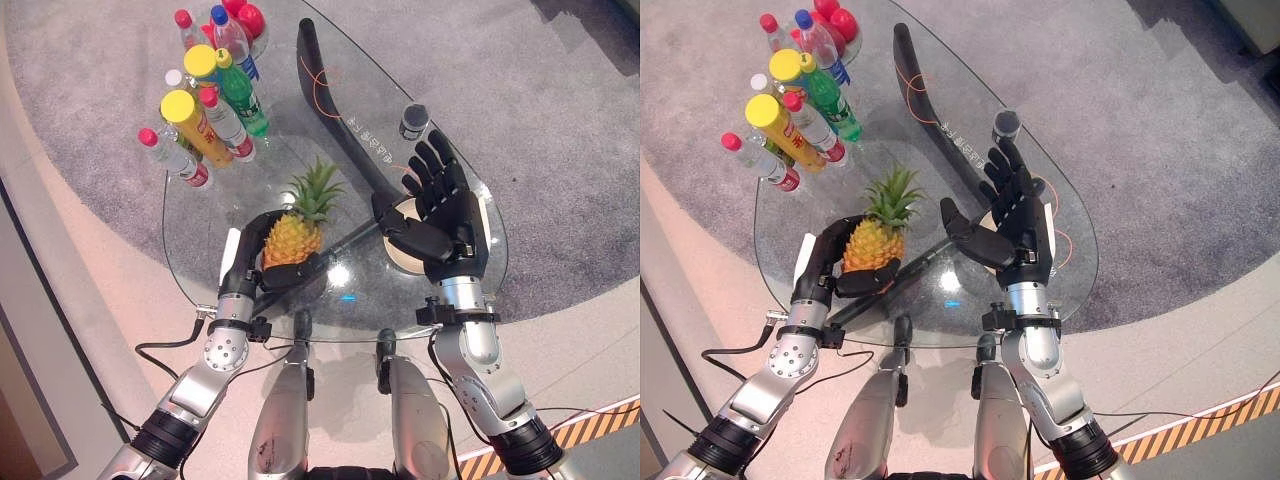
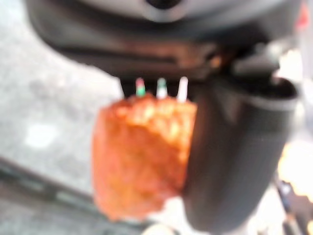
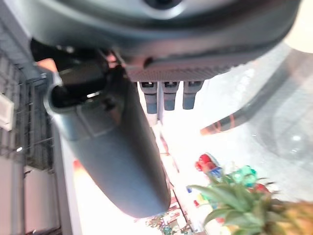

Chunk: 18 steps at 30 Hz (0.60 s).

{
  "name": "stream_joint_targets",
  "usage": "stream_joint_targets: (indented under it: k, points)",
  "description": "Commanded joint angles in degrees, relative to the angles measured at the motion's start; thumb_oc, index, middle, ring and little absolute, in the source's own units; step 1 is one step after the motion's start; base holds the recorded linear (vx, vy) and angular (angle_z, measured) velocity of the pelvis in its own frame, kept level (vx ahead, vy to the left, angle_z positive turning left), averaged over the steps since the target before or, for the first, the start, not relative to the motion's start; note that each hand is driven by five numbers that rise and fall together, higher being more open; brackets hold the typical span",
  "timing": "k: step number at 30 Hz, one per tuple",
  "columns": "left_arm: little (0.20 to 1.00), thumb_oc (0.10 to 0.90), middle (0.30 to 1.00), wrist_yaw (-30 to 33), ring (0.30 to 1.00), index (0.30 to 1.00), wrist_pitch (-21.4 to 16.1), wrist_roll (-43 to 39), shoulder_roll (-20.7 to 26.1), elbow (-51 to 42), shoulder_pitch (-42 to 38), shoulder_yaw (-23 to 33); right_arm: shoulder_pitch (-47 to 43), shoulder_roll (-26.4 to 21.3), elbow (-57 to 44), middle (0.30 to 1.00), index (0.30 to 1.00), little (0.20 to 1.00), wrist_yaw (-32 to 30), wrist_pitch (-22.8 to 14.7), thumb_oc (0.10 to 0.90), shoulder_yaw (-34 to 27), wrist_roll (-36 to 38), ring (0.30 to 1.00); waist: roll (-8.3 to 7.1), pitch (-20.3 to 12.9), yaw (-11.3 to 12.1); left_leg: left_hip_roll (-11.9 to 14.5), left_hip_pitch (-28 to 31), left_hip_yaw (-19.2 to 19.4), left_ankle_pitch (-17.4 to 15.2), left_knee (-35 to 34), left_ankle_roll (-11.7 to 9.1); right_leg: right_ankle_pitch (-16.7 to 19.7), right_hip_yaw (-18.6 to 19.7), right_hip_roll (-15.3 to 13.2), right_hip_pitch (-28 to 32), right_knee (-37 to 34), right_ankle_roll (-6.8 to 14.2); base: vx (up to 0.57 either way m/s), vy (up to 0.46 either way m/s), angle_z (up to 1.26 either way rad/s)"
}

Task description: Pick up the fruit to the plate

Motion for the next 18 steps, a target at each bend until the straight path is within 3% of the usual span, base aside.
stream_joint_targets:
  k: [1,6,18]
  points:
    - [0.2,0.1,0.3,2.21,0.3,0.3,-8.75,3.44,0.23,-8.76,-3.52,4.01,-4.53,1.22,-8.39,0.9,0.9,0.9,3.9,-2.78,0.8,1.08,2.73,0.9,-2.54,-1.37,-1.26,-2.53,-0.55,2.55,-5.11,11.59,3.54,11.21,-3.66,0.15,6.5,-13.33,-1.5,0.0,0.0,0.0]
    - [0.2,0.1,0.3,1.74,0.3,0.3,-9.27,3.62,0.26,-9.66,-4.47,2.79,-5.75,2.48,-6.56,0.9,0.9,0.9,3.59,-1.38,0.8,3.31,6.92,0.9,-2.31,-1.37,-0.97,-2.79,-0.91,2.26,-4.94,11.48,3.52,11.26,-3.9,0.01,6.24,-13.4,-1.6,0.0,0.0,0.0]
    - [0.2,0.1,0.3,-4.35,0.3,0.3,-9.92,2.56,0.19,-10.86,-7.31,-1.61,-8.87,5.86,-1.32,0.9,0.9,0.9,7.12,-1.91,0.8,6.0,20.58,0.9,-2.1,-1.37,-0.13,-3.66,-1.67,1.67,-4.82,11.59,3.84,11.92,-4.53,-0.7,5.63,-13.45,-1.42,0.0,0.0,0.0]
